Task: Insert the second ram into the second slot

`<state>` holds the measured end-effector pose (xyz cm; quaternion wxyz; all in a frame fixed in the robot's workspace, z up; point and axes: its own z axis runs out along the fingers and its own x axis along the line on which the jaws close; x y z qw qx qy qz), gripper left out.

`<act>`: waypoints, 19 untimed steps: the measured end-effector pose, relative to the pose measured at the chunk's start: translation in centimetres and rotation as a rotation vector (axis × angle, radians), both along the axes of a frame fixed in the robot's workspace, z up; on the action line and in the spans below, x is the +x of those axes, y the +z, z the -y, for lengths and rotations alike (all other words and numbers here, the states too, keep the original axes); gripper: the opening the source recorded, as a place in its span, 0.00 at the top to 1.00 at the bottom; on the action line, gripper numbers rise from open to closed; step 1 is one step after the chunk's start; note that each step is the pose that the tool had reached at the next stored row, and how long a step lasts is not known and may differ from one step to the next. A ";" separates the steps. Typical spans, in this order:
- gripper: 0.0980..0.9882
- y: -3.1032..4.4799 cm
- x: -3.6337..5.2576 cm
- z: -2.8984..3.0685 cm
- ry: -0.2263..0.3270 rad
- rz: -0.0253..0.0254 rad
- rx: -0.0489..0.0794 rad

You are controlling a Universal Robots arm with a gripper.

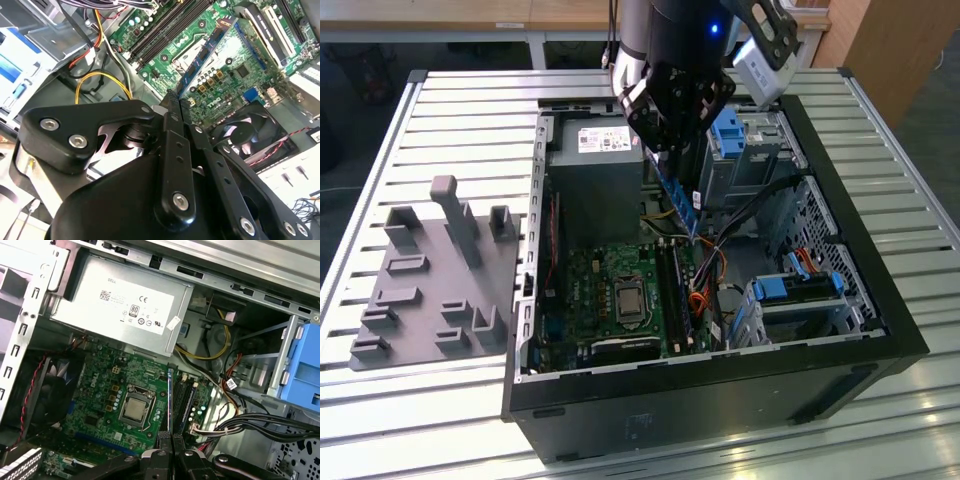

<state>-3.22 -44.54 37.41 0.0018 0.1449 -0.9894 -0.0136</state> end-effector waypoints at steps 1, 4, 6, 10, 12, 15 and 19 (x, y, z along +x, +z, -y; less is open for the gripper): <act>0.96 0.00 0.00 0.00 -0.005 0.0000 0.000; 0.96 0.00 0.00 0.00 -0.020 0.0000 0.000; 0.96 0.00 0.00 0.00 -0.029 0.0000 0.000; 0.96 -0.01 0.00 0.00 -0.049 0.0000 0.000; 0.96 -0.01 0.00 0.00 -0.059 0.0000 0.000; 0.96 -0.01 0.00 0.00 -0.074 0.0000 0.000; 0.96 -0.02 0.00 0.00 -0.098 0.0000 0.000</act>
